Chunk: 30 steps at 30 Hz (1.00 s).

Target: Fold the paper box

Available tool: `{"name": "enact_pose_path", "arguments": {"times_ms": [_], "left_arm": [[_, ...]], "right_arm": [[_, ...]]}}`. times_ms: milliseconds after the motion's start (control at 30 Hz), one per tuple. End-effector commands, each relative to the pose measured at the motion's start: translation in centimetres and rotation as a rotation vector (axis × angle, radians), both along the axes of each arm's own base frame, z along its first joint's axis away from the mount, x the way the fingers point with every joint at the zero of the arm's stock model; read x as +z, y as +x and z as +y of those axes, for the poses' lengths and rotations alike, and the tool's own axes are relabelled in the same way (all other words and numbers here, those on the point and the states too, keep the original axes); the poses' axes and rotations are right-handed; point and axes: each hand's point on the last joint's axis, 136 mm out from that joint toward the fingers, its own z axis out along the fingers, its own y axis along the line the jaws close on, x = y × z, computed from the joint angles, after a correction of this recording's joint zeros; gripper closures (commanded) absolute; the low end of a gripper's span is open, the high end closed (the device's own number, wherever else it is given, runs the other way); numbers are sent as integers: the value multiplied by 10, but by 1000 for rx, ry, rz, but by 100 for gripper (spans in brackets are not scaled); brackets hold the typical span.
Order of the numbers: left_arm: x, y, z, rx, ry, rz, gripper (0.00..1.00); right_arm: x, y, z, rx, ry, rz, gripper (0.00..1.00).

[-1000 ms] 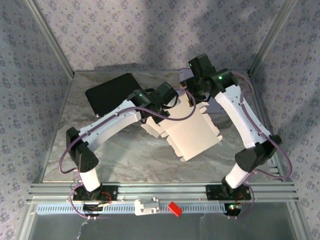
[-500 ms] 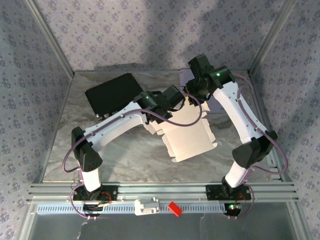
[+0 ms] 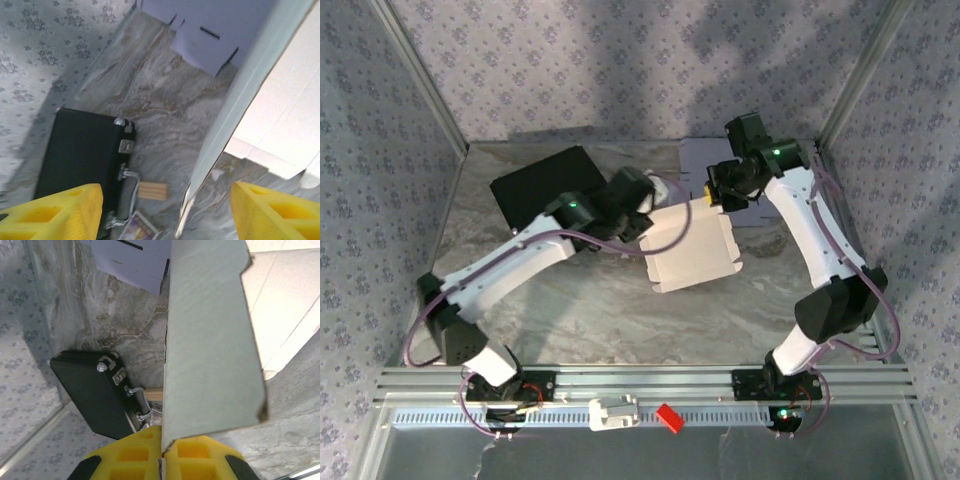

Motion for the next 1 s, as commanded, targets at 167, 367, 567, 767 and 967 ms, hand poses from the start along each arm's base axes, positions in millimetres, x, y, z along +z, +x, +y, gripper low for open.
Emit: {"name": "enact_pose_path", "arguments": {"times_ms": [167,367,567,767,967], "left_arm": [[-25,-25,28,-77,-355,64,31],[-56,-11,41,-104,-450,64,31],[-69,8,33,-154,-525,27,31],[-72,33,35,-139,-586,14,31],[-77,45,19,-195,-571,43,34]], "right_arm": [[7,-1,-14,-91,175,25,100],[5,2,-23,-99,206,37,100],[-2,0,-25,-76,221,55,100],[-6,-5,-25,-72,239,67,100],[-8,-7,-27,-76,238,74,100]]}}
